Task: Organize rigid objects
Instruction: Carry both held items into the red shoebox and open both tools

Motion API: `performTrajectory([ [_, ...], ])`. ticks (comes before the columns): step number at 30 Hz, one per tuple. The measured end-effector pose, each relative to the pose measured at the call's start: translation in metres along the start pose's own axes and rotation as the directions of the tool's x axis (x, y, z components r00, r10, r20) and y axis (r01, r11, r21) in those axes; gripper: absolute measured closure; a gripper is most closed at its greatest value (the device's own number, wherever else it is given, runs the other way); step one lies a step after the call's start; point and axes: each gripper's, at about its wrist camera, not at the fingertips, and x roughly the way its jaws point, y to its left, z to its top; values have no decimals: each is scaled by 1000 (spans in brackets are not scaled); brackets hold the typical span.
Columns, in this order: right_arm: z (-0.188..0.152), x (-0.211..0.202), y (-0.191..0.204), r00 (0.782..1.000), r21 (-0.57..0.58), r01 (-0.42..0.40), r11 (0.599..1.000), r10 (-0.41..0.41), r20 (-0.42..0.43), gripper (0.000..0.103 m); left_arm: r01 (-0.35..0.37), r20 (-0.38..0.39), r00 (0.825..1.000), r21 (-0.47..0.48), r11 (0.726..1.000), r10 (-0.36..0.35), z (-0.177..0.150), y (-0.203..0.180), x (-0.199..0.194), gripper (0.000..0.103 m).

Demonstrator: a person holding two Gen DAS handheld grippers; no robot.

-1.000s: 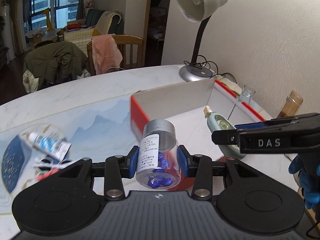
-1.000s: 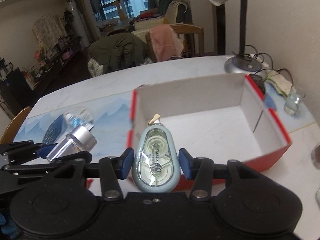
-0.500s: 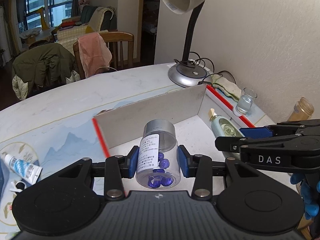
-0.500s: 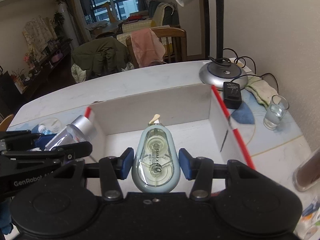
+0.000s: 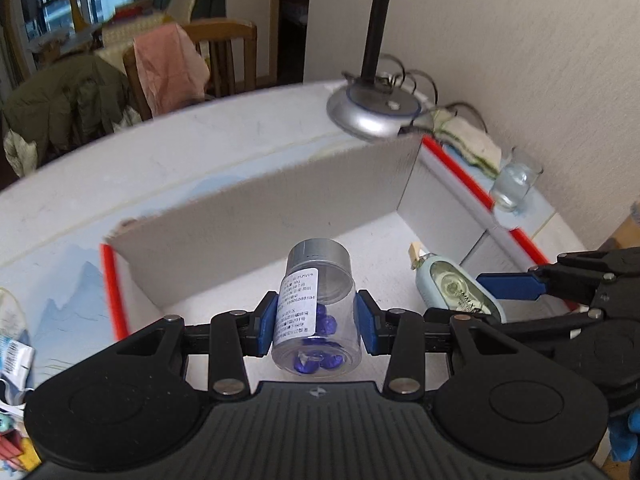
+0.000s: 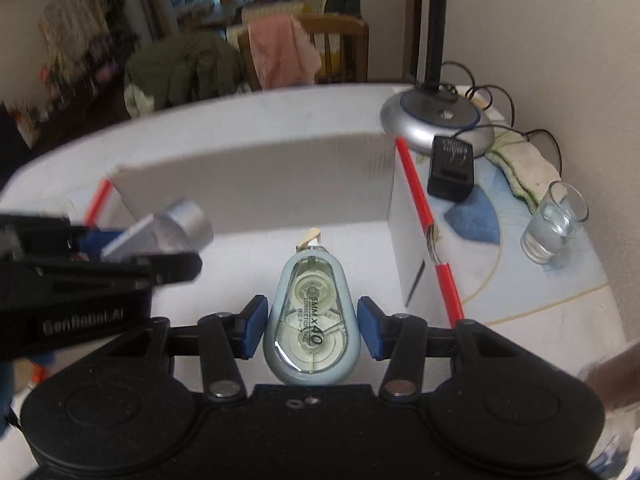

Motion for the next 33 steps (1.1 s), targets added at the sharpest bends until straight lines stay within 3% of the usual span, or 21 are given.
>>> performTrajectory([
  [10,-6,27,4,995,-87,-10,996,1,-101,55,-35,-114,993,3,999,36,-1,3,43,63],
  [18,-13,40,9,984,-106,-15,994,-4,-176,55,-17,-253,967,1,1000,16,-3,4,63,63],
  [25,-18,45,14,979,-103,-17,995,-5,-206,55,-14,-292,956,9,1000,16,-5,0,71,63],
  [29,-17,46,13,979,-88,-14,996,-5,-203,54,-15,-275,961,20,1000,20,-4,0,67,63],
  [33,-15,41,11,983,-67,-17,998,5,-183,43,-17,-254,967,18,1000,21,-3,1,59,62],
])
